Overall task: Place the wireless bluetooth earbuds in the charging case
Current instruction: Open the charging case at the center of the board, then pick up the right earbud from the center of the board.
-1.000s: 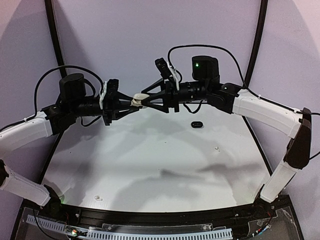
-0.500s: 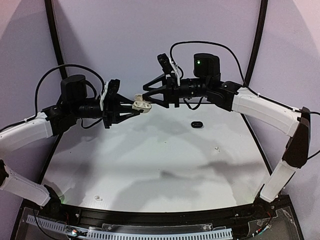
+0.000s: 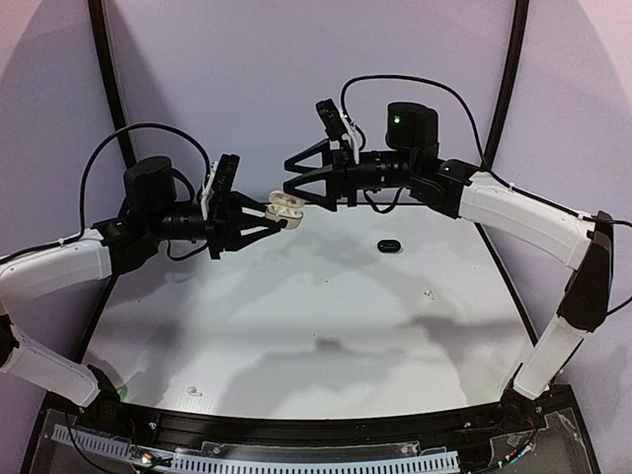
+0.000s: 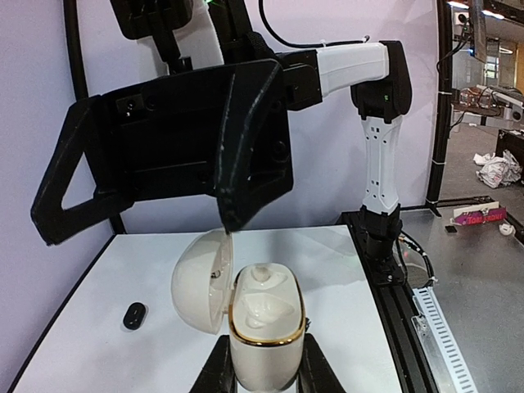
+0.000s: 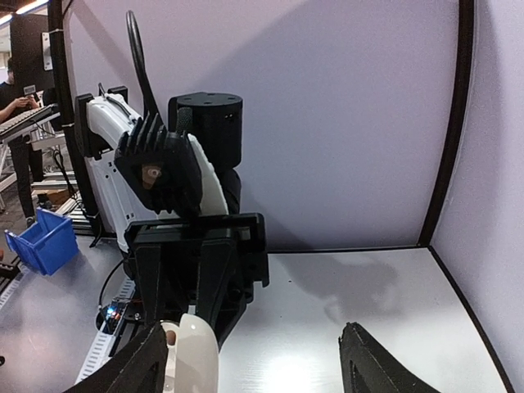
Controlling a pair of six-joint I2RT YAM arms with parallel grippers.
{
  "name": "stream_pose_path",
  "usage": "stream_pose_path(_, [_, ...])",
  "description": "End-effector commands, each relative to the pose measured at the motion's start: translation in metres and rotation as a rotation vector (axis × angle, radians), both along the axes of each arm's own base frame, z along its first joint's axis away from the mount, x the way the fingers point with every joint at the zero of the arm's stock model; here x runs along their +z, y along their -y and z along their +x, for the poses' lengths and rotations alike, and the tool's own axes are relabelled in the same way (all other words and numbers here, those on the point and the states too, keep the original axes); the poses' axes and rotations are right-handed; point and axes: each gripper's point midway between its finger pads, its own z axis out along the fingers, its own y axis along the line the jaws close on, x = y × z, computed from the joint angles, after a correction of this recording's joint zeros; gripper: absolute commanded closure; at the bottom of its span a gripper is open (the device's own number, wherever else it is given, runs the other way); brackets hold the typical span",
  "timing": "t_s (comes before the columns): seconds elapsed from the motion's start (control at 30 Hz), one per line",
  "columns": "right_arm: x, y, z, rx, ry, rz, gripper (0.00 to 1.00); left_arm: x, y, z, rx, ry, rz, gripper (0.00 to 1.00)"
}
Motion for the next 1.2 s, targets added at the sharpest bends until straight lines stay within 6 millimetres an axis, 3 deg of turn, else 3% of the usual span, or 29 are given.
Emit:
stream_pose_path(0.0, [0.039, 0.028, 0.03, -0.175, -0.049, 0.062, 0.28, -0.002, 0.0, 0.0, 0.015, -0.016, -0.027, 0.99])
stream_pose_path(0.07, [0.031, 0.073, 0.088, -0.476, -0.195, 0.042, 0.28, -0.008, -0.003, 0.002, 0.046, -0.024, -0.037, 0.99])
stream_pose_path(0.1, [0.023, 0.086, 0.099, -0.556, -0.26, 0.029, 0.28, -0.009, -0.005, 0.003, 0.058, -0.025, -0.044, 0.99])
stream_pose_path(0.13, [0.007, 0.121, 0.125, -0.709, -0.346, 0.01, 0.3, -0.004, -0.007, 0.004, 0.074, -0.009, -0.065, 0.99])
stream_pose_path(0.17, [-0.022, 0.158, 0.143, -0.874, -0.45, -0.039, 0.32, -0.007, -0.008, 0.003, 0.082, -0.014, -0.075, 0.99])
stream_pose_path(0.23, [-0.065, 0.197, 0.151, -1.046, -0.527, -0.154, 0.33, -0.009, -0.009, 0.004, 0.095, -0.019, -0.083, 0.99])
stream_pose_path(0.33, [-0.144, 0.236, 0.143, -1.164, -0.547, -0.468, 0.33, -0.012, -0.012, 0.004, 0.105, -0.009, -0.098, 0.99])
stream_pose_path(0.4, [-0.205, 0.262, 0.128, -1.179, -0.615, -0.717, 0.37, -0.014, -0.014, 0.003, 0.113, -0.005, -0.104, 0.99])
stream_pose_path(0.5, [-0.263, 0.299, 0.115, -1.212, -0.674, -0.96, 0.45, -0.016, -0.015, 0.002, 0.118, -0.002, -0.107, 0.99])
stream_pose_path(0.57, [-0.296, 0.309, 0.108, -1.168, -0.721, -1.066, 0.48, -0.015, -0.017, 0.001, 0.121, 0.007, -0.114, 0.99])
stream_pose_path(0.67, [-0.325, 0.324, 0.107, -1.174, -0.748, -1.161, 0.5, -0.016, -0.019, 0.0, 0.128, 0.009, -0.115, 0.99])
stream_pose_path(0.77, [-0.349, 0.334, 0.105, -1.166, -0.757, -1.277, 0.46, -0.017, -0.02, 0.0, 0.138, 0.014, -0.106, 0.99])
stream_pose_path(0.9, [-0.363, 0.334, 0.11, -1.13, -0.747, -1.311, 0.44, -0.018, -0.021, -0.001, 0.139, 0.024, -0.102, 0.99])
stream_pose_path(1.17, [-0.376, 0.332, 0.111, -1.084, -0.752, -1.324, 0.54, -0.02, -0.021, 0.0, 0.14, 0.033, -0.103, 0.99])
